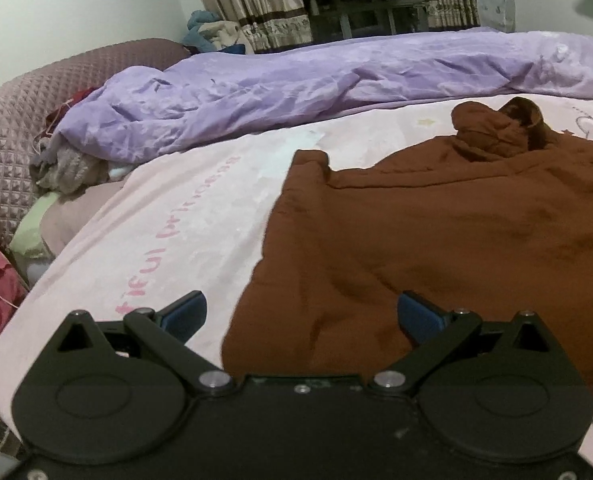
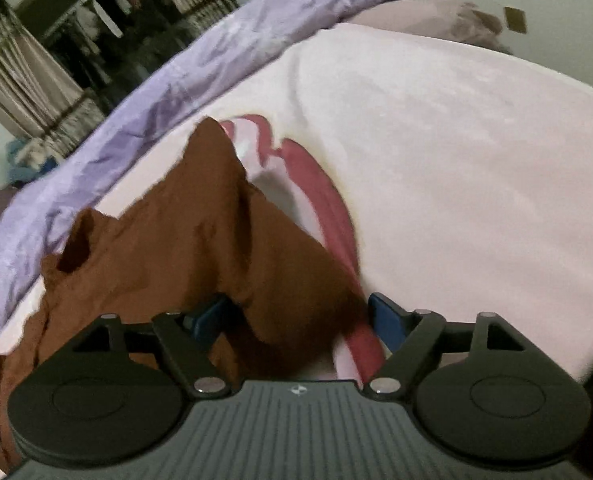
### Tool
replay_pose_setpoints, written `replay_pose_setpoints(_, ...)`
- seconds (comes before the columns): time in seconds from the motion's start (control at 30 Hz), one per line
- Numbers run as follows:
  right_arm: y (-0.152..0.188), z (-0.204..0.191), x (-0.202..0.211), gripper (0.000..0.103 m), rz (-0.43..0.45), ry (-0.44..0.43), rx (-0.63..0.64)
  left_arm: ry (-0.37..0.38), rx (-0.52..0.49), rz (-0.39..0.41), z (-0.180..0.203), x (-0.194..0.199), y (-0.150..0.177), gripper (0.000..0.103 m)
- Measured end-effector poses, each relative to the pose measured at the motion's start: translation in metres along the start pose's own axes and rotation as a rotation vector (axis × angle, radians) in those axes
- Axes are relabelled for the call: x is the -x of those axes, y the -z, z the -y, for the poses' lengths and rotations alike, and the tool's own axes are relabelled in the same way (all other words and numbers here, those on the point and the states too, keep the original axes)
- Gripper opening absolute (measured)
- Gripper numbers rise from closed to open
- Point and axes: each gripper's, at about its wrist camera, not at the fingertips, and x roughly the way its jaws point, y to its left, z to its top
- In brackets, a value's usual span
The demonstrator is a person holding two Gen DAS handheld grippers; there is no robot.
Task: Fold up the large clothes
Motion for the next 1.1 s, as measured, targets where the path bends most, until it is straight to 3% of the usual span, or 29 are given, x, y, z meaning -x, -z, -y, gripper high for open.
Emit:
replay_pose_setpoints(0.1, -0.009, 0.003, -0.006, 0.088, -0.002, -0.041, -0.079, 0.001, -0.012, 0.004, 0.003, 0.001, 0.0, 0.103)
replay_pose_setpoints(0.17, -0.01, 0.006, -0.012, 0.093, 0.001, -0.073, -0.103, 0.008, -0.01, 0.004, 0.002, 0.001, 0.001, 0.103)
replay_pose_setpoints(0.2, -0.009, 0.002, -0.017, 0.085, 0.014, -0.084, -0.055, 0.01, -0.009, 0.0, 0.002, -0.001, 0.001, 0.103)
replay_pose_setpoints(0.23, -0.009, -0.004, -0.019, 0.067, 0.014, -0.053, 0.004, 0.011, -0.008, -0.005, 0.002, -0.002, 0.001, 0.103)
replay_pose_setpoints(0.27, -0.008, -0.011, -0.017, 0.06, 0.004, -0.011, 0.056, 0.01, -0.005, -0.01, 0.002, -0.003, 0.001, 0.103)
replay_pose_setpoints(0.33, -0.003, -0.026, -0.001, 0.032, 0.035, 0.021, 0.124, 0.014, -0.002, -0.012, 0.002, -0.003, 0.001, 0.103)
replay_pose_setpoints(0.47, 0.003, -0.051, 0.018, 0.033, 0.057, -0.015, 0.2, 0.013, -0.011, -0.018, 0.003, -0.004, 0.002, 0.103)
replay_pose_setpoints(0.63, 0.006, -0.056, -0.015, 0.067, 0.01, 0.105, 0.254, 0.018, -0.003, -0.025, 0.002, -0.005, 0.002, 0.103)
replay_pose_setpoints(0.7, 0.005, -0.042, -0.027, 0.062, 0.001, 0.062, 0.207, 0.021, 0.001, -0.028, 0.002, -0.006, 0.003, 0.103)
replay_pose_setpoints(0.73, 0.004, -0.038, -0.028, 0.039, 0.013, 0.035, 0.181, 0.021, 0.0, -0.03, 0.002, -0.007, 0.003, 0.103)
replay_pose_setpoints(0.8, 0.0, -0.037, -0.021, 0.027, 0.011, -0.028, 0.154, 0.016, -0.009, -0.032, 0.004, -0.007, 0.002, 0.103)
replay_pose_setpoints(0.93, 0.008, -0.056, 0.003, 0.025, 0.098, 0.001, 0.221, 0.007, -0.021, -0.031, 0.006, -0.006, 0.001, 0.103)
replay_pose_setpoints(1.03, 0.008, -0.056, -0.011, 0.025, 0.072, 0.039, 0.237, 0.015, -0.012, -0.034, 0.004, -0.008, 0.003, 0.103)
replay_pose_setpoints(1.1, 0.01, -0.048, -0.018, 0.025, 0.068, 0.036, 0.182, 0.019, -0.007, -0.035, 0.003, -0.009, 0.002, 0.103)
